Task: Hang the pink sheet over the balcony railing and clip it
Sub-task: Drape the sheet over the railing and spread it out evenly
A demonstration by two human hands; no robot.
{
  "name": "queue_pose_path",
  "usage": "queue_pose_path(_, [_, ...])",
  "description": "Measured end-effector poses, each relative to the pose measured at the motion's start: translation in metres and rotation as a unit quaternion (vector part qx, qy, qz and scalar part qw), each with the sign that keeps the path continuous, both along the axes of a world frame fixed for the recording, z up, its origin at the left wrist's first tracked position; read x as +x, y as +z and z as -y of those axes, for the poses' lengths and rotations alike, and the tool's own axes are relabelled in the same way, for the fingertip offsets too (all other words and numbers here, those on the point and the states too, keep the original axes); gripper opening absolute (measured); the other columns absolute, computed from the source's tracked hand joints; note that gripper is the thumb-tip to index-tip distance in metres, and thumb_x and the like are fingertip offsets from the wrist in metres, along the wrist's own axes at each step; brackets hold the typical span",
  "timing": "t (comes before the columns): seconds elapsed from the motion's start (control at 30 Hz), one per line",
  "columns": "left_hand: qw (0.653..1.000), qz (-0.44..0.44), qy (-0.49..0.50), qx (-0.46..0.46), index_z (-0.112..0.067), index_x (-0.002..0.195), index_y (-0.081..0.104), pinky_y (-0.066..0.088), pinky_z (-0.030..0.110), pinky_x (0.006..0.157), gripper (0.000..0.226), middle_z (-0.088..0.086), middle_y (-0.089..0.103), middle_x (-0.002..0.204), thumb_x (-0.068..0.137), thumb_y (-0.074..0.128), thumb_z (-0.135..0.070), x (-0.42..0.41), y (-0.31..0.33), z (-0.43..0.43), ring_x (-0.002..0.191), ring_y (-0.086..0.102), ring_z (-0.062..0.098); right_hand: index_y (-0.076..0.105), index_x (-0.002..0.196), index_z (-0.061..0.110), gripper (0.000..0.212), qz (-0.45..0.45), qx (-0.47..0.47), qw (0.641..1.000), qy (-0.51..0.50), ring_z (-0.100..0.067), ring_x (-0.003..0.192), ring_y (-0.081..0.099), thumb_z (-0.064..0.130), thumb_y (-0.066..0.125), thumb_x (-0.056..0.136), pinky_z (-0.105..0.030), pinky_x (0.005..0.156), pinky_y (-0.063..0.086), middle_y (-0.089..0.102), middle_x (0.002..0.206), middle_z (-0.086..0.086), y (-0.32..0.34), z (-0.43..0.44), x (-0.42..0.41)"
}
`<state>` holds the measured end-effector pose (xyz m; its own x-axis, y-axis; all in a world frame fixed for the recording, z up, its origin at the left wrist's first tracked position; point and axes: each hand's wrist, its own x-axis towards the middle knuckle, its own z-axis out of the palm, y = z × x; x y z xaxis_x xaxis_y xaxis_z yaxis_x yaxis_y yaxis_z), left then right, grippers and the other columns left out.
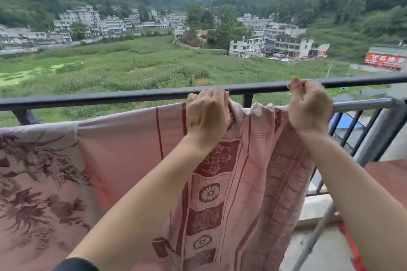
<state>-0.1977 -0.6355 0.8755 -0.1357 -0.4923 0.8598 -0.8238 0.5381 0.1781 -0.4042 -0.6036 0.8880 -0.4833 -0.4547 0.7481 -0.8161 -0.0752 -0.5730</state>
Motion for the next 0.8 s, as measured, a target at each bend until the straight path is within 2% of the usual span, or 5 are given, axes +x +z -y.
queue_pose_path(0.2, [0.999, 0.045, 0.013, 0.020, -0.015, 0.074, 0.060, 0.041, 0.037, 0.071, 0.030, 0.000, 0.067, 0.070, 0.095, 0.043, -0.028, -0.021, -0.013, 0.009, 0.063, 0.058, 0.024, 0.064, 0.068, 0.024, 0.054, -0.145, 0.205, 0.968, -0.005, -0.032, 0.093, 0.058, 0.054, 0.032, 0.100, -0.044, 0.099, 0.033, 0.067, 0.087, -0.007, -0.025, 0.016, -0.024])
queue_pose_path(0.37, [0.994, 0.097, 0.051, 0.027, -0.017, 0.071, 0.061, 0.039, 0.036, 0.073, 0.035, -0.002, 0.069, 0.071, 0.098, 0.043, -0.030, -0.007, -0.034, 0.013, 0.064, 0.060, 0.022, 0.074, 0.082, 0.018, 0.052, -0.165, 0.175, 0.970, 0.021, -0.034, 0.098, 0.059, 0.045, 0.034, 0.103, -0.044, 0.100, 0.031, 0.072, 0.090, -0.010, -0.034, 0.023, -0.021])
queue_pose_path(0.5, [0.995, 0.068, 0.049, 0.052, -0.017, 0.110, 0.068, 0.036, 0.039, 0.099, 0.031, 0.001, 0.070, 0.112, 0.099, 0.044, -0.032, 0.008, -0.054, 0.003, 0.105, 0.061, 0.020, 0.068, 0.072, 0.011, 0.053, -0.119, 0.160, 0.979, 0.042, -0.038, 0.089, 0.061, 0.039, 0.037, 0.104, -0.045, 0.098, 0.033, 0.066, 0.074, -0.017, -0.035, 0.031, -0.025])
queue_pose_path(0.6, [0.993, 0.074, 0.063, 0.060, -0.013, 0.129, 0.060, 0.020, 0.046, 0.118, 0.039, 0.008, 0.057, 0.136, 0.097, 0.044, -0.031, 0.034, -0.070, -0.016, 0.130, 0.048, 0.023, 0.071, 0.084, 0.006, 0.051, -0.141, 0.133, 0.981, 0.027, -0.039, 0.094, 0.059, 0.038, 0.037, 0.104, -0.049, 0.104, 0.031, 0.070, 0.094, -0.018, -0.045, 0.036, -0.012])
queue_pose_path(0.8, [0.983, 0.029, 0.158, 0.087, -0.015, 0.135, 0.053, 0.020, 0.051, 0.117, 0.042, 0.005, 0.050, 0.143, 0.097, 0.042, -0.029, 0.101, -0.068, -0.065, 0.136, 0.041, 0.022, 0.067, 0.110, 0.009, 0.043, -0.152, 0.083, 0.971, 0.164, -0.036, 0.108, 0.059, 0.041, 0.040, 0.102, -0.048, 0.106, 0.032, 0.068, 0.114, -0.017, -0.038, 0.021, 0.067])
